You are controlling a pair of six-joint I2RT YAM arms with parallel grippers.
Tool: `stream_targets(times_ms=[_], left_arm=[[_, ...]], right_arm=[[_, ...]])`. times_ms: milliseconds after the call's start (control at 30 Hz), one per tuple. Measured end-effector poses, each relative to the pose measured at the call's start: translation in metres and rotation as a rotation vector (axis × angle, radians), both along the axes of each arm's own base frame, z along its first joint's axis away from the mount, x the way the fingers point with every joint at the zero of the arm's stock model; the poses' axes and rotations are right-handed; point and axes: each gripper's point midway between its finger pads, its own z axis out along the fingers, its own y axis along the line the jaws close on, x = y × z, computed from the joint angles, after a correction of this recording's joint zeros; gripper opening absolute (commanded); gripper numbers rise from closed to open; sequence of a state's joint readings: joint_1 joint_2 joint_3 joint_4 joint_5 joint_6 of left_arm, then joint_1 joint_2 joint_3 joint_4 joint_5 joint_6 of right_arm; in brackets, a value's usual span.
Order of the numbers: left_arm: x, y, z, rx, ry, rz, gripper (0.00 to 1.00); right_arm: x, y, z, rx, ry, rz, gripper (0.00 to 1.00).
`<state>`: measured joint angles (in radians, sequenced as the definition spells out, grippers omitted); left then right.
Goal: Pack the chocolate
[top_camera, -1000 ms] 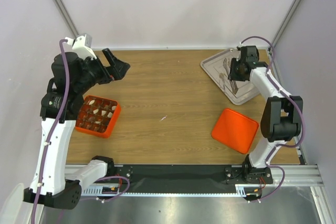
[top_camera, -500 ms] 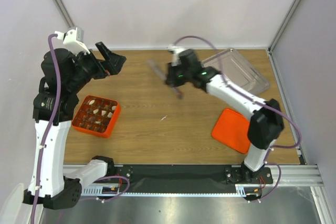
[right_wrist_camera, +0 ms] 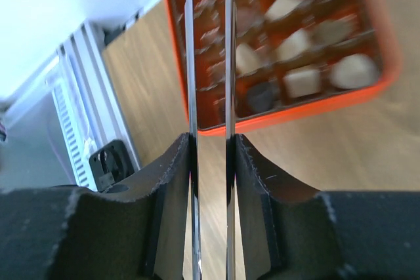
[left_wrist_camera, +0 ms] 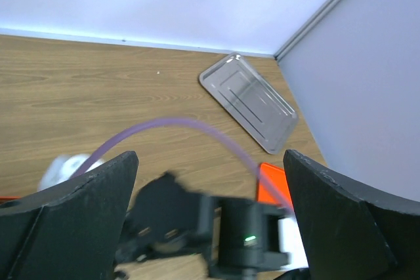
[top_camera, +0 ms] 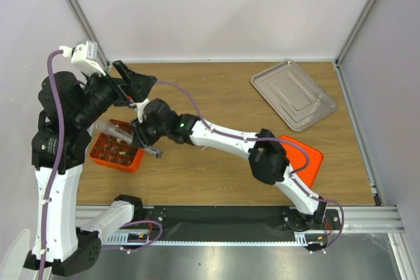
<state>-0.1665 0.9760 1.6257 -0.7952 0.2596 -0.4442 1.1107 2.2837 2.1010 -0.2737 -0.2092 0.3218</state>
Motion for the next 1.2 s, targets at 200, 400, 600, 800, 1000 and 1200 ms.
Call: stream_targets(times_ms=[200,400,600,800,1000,1200], left_arm=[[-0.013,-0.004,0.007,-0.011,-0.027,-0.035,1.00],[-0.018,-0.005,0.007,-0.013,-0.033,-0.051,1.00],[-0.022,-0.006,0.007,-0.014,-0.036,-0.059,1.00],[-0.022,-0.006,0.007,-0.013,-0.036,-0.059,1.00],[-0.022,-0.007,0.007,-0.015,-0.037,-0.063,1.00],[-0.023,-0.007,0.007,-0.017,-0.043,-0.066,1.00]], right_arm=[[-0.029,0.020,-0.045,-0.030,0.067,0.077,0.34],[-0.026,0.034,-0.042,0.019,0.087,0.095,0.34],[-0.024,0.040,-0.040,0.043,0.098,0.099,0.34],[-0.024,0.041,-0.062,0.012,0.118,0.099,0.35],[-0.021,0.037,-0.082,-0.027,0.139,0.089,0.36],[-0.015,0.034,-0.083,-0.029,0.142,0.079,0.39]])
